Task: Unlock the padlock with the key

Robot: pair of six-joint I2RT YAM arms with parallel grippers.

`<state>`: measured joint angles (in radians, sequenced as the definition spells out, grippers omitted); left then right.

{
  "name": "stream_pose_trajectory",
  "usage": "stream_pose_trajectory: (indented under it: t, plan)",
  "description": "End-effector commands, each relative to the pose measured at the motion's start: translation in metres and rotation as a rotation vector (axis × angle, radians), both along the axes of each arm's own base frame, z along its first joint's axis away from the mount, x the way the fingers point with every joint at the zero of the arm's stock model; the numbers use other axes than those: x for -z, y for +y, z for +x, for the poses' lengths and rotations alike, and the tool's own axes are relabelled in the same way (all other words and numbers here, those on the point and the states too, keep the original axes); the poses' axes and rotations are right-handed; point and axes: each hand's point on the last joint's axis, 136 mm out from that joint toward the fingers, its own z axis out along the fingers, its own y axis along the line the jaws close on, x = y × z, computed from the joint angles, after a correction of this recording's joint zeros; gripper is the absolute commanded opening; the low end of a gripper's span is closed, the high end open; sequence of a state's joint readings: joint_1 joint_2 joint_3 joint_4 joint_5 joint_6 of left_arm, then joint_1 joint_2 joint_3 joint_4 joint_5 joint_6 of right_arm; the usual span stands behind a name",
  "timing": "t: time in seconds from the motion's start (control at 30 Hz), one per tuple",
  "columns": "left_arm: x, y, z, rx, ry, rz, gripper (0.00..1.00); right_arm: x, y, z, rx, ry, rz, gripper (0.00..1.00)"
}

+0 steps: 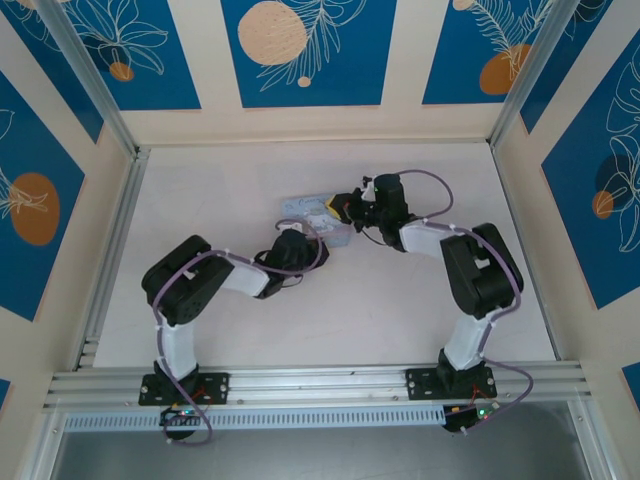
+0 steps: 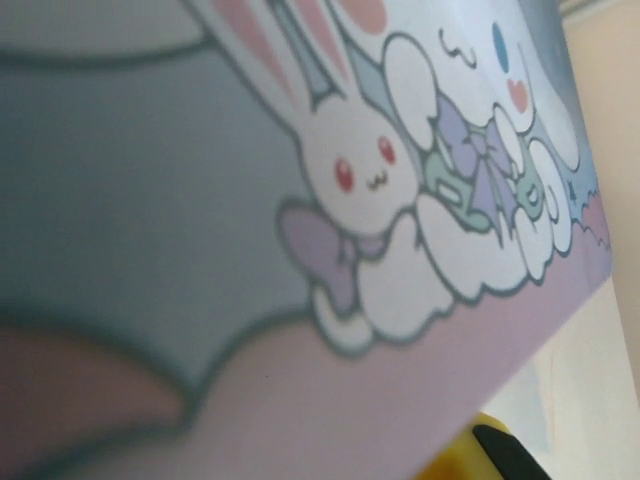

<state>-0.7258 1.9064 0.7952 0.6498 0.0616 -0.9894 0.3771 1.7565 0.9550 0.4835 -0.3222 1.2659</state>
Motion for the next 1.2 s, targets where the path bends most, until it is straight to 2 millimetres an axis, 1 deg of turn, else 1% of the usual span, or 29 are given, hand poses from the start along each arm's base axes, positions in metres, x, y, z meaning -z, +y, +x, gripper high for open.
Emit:
stream_pose_trajectory:
  t: [0.0,0.07,0.17,0.27,0.37,0.47,0.6,0.67,0.77,1.0,1.17]
  plan:
    - [0.014,0.002,-0.03,0.105,0.182,-0.001,0.0,-0.02,-0.009,-0.025,-0.02,-0.044,0.017,0.0]
    - [0.008,0.005,-0.03,0.1,0.207,-0.033,0.0,-0.02,-0.014,-0.042,-0.022,-0.049,0.024,0.0]
    - [-0.001,0.008,-0.029,0.093,0.228,-0.087,0.0,-0.015,-0.026,-0.071,-0.015,-0.048,0.022,0.0]
    - [-0.01,0.008,-0.03,0.095,0.245,-0.135,0.0,-0.006,-0.038,-0.1,0.006,-0.038,0.012,0.0]
    - [-0.02,0.006,-0.03,0.102,0.254,-0.177,0.0,0.005,-0.049,-0.125,0.036,-0.02,-0.008,0.0]
    - [-0.03,0.002,-0.03,0.114,0.255,-0.216,0.0,0.01,-0.058,-0.144,0.065,-0.016,-0.016,0.0]
    - [-0.041,0.0,-0.03,0.117,0.255,-0.247,0.0,0.026,-0.058,-0.165,0.078,0.012,-0.023,0.0]
    - [-0.046,0.0,-0.029,0.109,0.255,-0.267,0.0,0.033,-0.056,-0.169,0.085,0.019,-0.019,0.0]
    - [-0.048,0.001,-0.03,0.084,0.274,-0.307,0.0,0.038,-0.054,-0.169,0.101,0.013,-0.019,0.0]
    - [-0.044,0.004,-0.025,0.002,0.335,-0.385,0.0,0.05,-0.048,-0.157,0.128,0.01,-0.02,0.0]
    - [-0.044,0.006,-0.025,-0.022,0.368,-0.373,0.0,0.061,-0.046,-0.149,0.163,0.014,-0.026,0.0]
